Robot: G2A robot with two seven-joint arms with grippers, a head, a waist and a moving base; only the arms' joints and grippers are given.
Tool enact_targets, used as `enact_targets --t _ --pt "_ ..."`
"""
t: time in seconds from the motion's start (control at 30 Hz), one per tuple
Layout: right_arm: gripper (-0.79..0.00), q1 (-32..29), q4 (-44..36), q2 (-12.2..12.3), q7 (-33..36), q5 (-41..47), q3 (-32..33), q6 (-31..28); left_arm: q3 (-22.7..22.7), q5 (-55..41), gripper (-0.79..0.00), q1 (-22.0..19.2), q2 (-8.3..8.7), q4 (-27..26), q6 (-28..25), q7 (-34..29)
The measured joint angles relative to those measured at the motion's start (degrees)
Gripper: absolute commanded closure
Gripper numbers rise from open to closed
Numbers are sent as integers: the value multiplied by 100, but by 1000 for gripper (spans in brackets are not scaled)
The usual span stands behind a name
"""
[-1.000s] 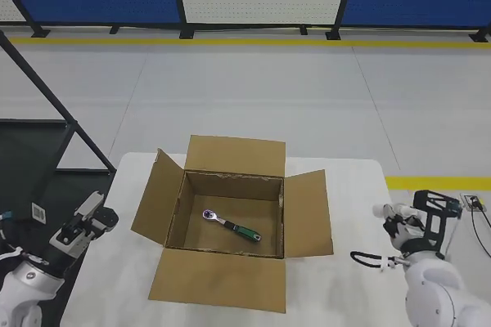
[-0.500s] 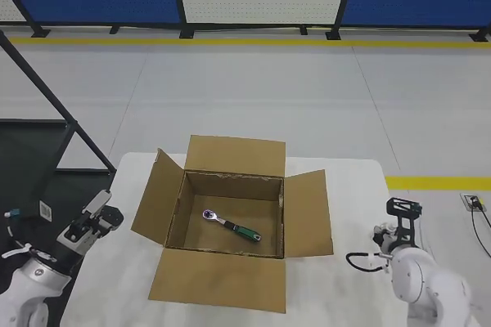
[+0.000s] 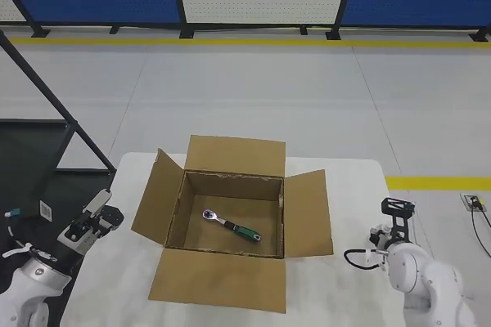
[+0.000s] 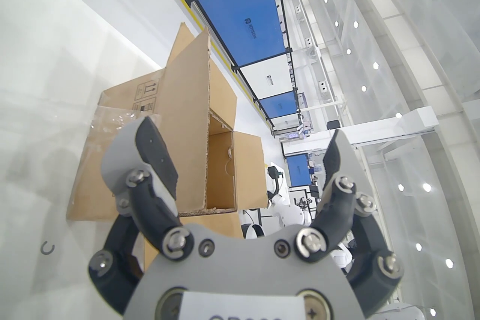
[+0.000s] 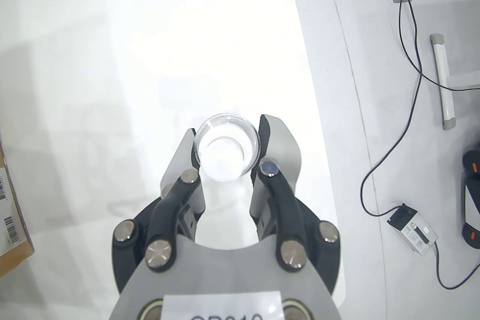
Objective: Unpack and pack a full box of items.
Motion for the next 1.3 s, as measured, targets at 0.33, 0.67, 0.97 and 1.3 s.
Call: enact_targets --t 0.33,0.67,0.97,1.3 --pt "-785 28 85 -5 -7 60 -7 34 0 0 -785 0 0 0 0 0" --pt "-785 -101 -856 3 -222 101 163 157 0 0 -785 0 0 0 0 0" --pt "-785 -155 -3093 -12 -774 479 -253 -459 -85 -109 -785 136 -9 36 -123 101" --pt "-785 1528 -2377 -141 170 640 -2482 -1854 -481 -476 -785 489 -32 225 -324 288"
